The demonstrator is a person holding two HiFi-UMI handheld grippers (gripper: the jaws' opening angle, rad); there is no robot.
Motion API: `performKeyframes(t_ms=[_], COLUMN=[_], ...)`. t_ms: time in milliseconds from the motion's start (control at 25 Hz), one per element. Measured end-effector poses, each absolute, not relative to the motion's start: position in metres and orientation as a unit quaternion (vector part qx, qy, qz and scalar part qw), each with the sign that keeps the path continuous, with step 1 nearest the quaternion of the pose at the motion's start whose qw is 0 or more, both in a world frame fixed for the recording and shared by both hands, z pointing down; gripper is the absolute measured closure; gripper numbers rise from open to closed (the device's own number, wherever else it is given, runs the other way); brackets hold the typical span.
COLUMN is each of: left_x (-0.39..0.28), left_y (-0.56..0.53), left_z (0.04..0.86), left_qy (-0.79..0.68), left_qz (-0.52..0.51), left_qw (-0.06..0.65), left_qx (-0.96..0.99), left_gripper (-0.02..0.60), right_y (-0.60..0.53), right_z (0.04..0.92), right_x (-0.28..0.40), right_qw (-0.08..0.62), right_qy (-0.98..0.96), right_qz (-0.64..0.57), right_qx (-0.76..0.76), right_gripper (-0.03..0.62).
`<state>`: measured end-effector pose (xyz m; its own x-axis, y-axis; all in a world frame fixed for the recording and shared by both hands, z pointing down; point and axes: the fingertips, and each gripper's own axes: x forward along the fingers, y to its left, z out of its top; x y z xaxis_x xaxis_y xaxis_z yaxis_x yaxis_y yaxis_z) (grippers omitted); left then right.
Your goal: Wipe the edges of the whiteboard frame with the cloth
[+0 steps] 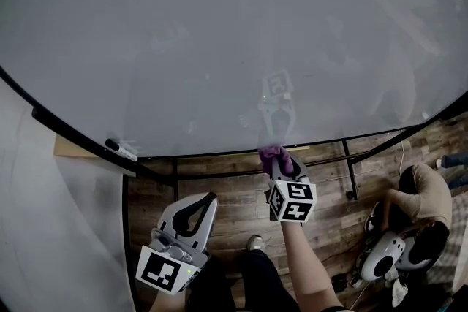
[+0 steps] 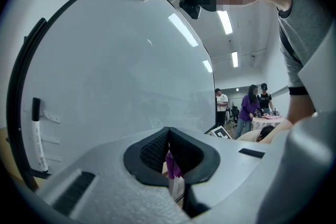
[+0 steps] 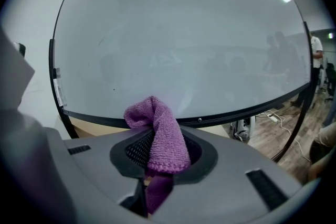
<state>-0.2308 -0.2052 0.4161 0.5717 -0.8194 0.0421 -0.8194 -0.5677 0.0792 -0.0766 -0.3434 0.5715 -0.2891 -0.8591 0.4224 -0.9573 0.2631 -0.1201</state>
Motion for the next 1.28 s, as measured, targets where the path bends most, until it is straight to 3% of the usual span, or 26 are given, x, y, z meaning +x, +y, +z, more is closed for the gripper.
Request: performKeyframes(t_ms=[560, 1280], left_x=[-0.183, -0.216], left_y=[-0.191, -0.172], left_z=[0.398, 0.398], left_qy=[-0.521, -0.483], left_qz=[-0.011, -0.013], left_qw=[-0.007, 0.002], left_qx=[0.854, 0.876], left_gripper=[0.565, 0.565], right_y=[-0.344, -0.343], right_z=[0.573, 0.574], right_x=[-0.078, -0.08], right_qw=[0.151, 0.156], right_qy=[-0.824, -0.792], right_qz=[0.177, 0.181], right_qx=[0.517, 0.562], right_gripper=[0.514, 0.514])
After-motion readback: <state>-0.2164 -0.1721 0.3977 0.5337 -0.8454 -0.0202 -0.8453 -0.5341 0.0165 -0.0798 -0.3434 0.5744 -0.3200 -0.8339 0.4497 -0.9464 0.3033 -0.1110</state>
